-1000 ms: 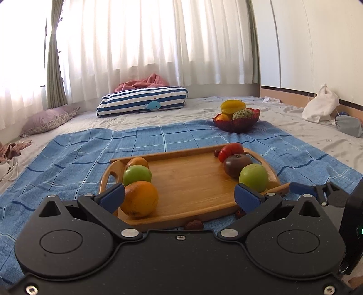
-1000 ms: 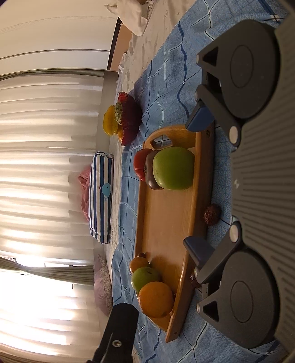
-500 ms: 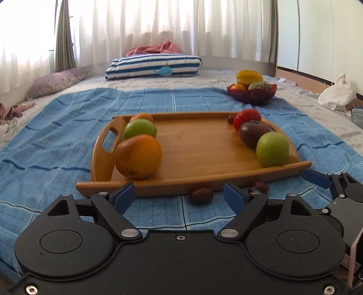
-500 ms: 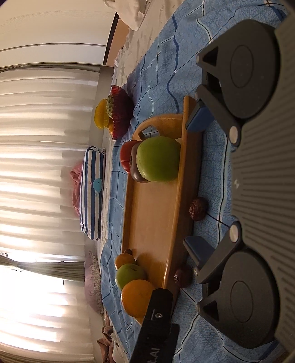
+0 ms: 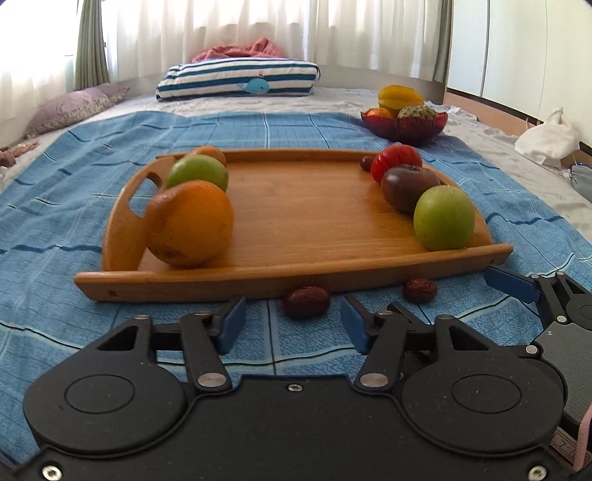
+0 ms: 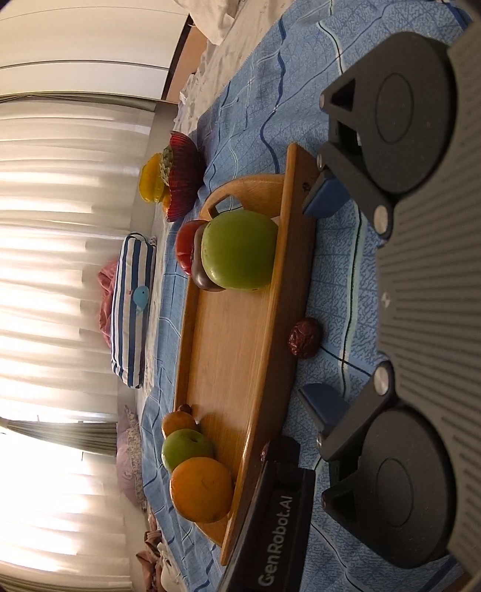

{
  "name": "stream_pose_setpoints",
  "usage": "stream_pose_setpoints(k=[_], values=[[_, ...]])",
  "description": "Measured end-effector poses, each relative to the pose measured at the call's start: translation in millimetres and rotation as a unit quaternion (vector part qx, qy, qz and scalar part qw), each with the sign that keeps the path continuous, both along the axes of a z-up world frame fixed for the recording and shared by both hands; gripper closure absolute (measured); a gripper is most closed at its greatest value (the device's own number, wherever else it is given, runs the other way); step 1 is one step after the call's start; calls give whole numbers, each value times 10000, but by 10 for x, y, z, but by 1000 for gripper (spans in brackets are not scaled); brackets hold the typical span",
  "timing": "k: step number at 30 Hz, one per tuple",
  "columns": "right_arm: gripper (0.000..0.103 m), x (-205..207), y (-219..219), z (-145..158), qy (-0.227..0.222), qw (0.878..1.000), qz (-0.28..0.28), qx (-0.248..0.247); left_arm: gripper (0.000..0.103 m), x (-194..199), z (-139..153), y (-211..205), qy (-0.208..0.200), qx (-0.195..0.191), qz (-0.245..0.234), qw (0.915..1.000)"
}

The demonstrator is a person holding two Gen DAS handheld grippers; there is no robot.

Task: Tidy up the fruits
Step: 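Close the left gripper on its date while the right gripper closes on another date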

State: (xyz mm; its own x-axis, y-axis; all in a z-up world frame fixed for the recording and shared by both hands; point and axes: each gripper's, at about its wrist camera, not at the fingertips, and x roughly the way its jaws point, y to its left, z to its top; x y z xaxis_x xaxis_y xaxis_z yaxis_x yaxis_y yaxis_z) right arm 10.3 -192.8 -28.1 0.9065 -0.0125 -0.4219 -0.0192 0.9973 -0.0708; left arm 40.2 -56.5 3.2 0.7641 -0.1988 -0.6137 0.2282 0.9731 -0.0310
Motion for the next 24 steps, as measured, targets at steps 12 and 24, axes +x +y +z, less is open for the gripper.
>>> stream_pose_setpoints(k=[12,24], values=[[10,17,-66,-40,14,9997,86,217,74,60,-29,-93,39,12,-96,9999],[13,-7,-72,-54,-39,9997,154,210,75,26,-8,-119,-10,107,-53,9999]])
